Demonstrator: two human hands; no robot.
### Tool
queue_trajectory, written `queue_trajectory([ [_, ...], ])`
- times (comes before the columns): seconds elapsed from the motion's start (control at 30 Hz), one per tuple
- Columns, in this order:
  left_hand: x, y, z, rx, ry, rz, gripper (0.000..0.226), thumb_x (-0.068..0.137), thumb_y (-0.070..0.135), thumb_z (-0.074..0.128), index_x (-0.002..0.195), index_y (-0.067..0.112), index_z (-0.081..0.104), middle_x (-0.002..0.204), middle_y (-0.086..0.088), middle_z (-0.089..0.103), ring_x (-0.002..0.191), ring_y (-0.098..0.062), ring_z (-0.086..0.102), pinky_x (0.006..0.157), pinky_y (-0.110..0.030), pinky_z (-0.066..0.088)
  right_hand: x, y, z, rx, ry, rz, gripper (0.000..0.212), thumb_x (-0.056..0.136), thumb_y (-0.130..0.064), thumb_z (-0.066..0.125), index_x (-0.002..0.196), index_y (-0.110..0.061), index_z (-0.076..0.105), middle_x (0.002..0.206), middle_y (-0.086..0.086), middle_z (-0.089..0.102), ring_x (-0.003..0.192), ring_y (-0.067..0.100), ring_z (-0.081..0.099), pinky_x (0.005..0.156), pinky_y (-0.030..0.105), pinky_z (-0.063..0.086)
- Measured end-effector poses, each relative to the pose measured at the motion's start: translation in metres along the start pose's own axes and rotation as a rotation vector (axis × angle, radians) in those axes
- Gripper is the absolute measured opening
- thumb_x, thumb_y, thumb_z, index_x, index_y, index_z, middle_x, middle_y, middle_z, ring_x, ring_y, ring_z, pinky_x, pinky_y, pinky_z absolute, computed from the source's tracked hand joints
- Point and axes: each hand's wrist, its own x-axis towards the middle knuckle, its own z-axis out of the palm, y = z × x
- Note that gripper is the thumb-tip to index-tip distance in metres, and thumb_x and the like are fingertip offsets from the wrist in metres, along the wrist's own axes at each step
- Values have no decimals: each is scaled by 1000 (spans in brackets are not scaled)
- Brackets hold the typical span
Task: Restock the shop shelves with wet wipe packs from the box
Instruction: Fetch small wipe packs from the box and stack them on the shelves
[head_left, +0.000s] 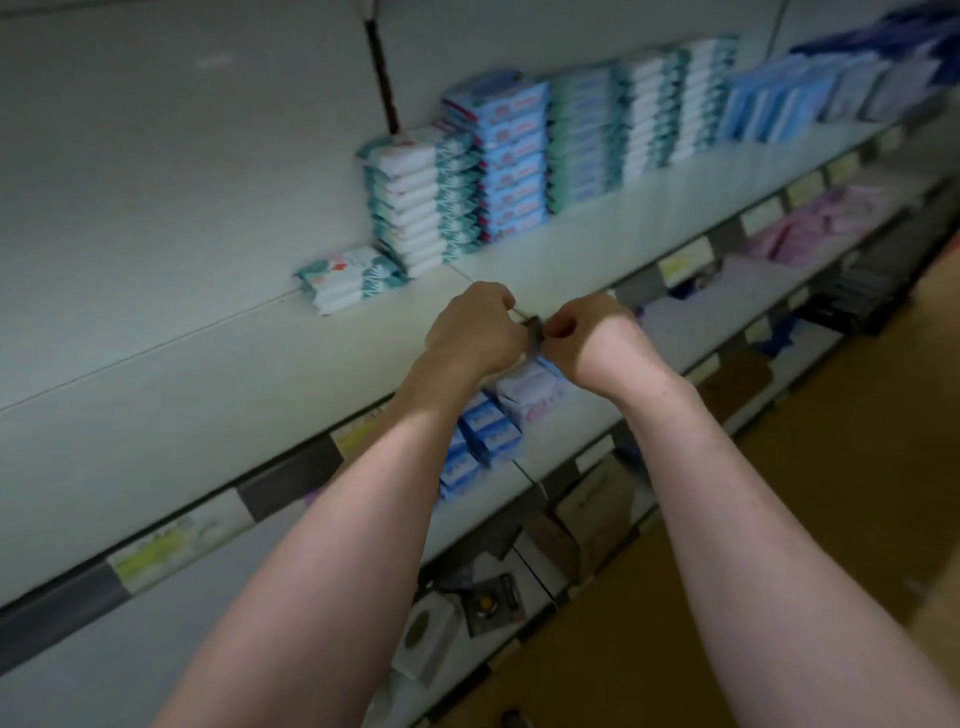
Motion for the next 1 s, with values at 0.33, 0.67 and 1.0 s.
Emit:
queue_trajectory([
  [0.33, -102, 80, 107, -32, -232, 38, 38, 88, 19, 59, 126, 22, 59, 131, -7, 58, 115, -26, 58, 97, -40, 48, -128, 119, -44, 69, 83, 305, 20, 91, -22, 59, 108, -21, 70, 115, 7, 66, 107, 26, 60, 89, 34, 49],
  [0.67, -171, 116, 187, 16, -487, 241, 41, 94, 19, 60, 134, 18, 52, 128, -4, 59, 112, -19, 57, 84, -30, 45, -213, 197, -40, 116, 187, 621, 17, 92, -24, 61, 107, -20, 69, 107, 2, 66, 85, 16, 53, 69, 26, 40],
  [1.0, -218, 103, 224, 76, -712, 363, 46, 94, 17, 60, 138, 21, 49, 135, -2, 54, 118, -19, 54, 77, -27, 42, -277, 226, 1, 191, 281, 892, 14, 91, -22, 61, 101, -19, 70, 98, 3, 66, 84, 18, 56, 63, 22, 36],
])
